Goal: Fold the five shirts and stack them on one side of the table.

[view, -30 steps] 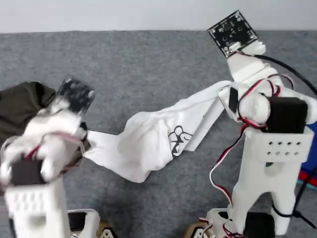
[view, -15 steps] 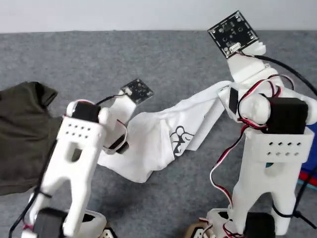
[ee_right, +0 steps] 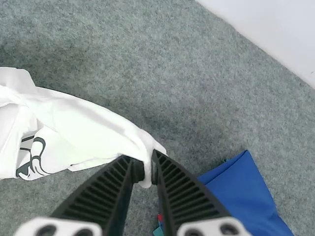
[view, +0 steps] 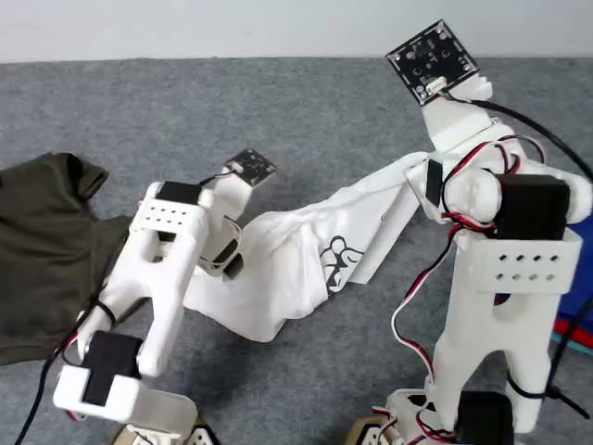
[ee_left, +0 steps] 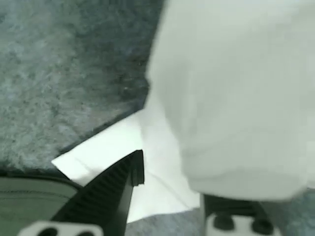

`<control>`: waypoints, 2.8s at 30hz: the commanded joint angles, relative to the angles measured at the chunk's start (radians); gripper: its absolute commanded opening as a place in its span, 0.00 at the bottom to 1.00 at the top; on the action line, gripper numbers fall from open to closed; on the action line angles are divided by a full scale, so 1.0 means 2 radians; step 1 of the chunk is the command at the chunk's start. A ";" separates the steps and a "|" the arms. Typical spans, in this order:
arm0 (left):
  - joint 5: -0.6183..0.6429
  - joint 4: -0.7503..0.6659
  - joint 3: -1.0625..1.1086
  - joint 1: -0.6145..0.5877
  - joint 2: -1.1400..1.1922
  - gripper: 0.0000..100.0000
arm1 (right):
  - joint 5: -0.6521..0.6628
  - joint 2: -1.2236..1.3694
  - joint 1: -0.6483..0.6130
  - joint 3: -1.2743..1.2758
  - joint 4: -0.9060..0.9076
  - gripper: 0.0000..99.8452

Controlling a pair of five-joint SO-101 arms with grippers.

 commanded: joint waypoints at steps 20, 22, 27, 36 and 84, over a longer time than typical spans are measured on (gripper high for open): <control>0.002 0.012 -0.026 0.039 -0.002 0.01 | 0.004 -0.011 0.010 -0.031 -0.002 0.01; 0.002 0.041 -0.055 0.033 -0.030 0.01 | 0.004 -0.018 0.010 -0.045 -0.002 0.01; 0.002 0.092 -0.171 0.011 -0.122 0.01 | 0.004 -0.031 0.021 -0.054 -0.002 0.01; -0.077 0.047 -0.372 -0.077 -0.173 0.01 | 0.004 -0.085 0.053 -0.055 -0.040 0.01; -0.249 0.096 -0.860 -0.060 -0.166 0.01 | 0.125 -0.223 0.054 -0.078 -0.109 0.01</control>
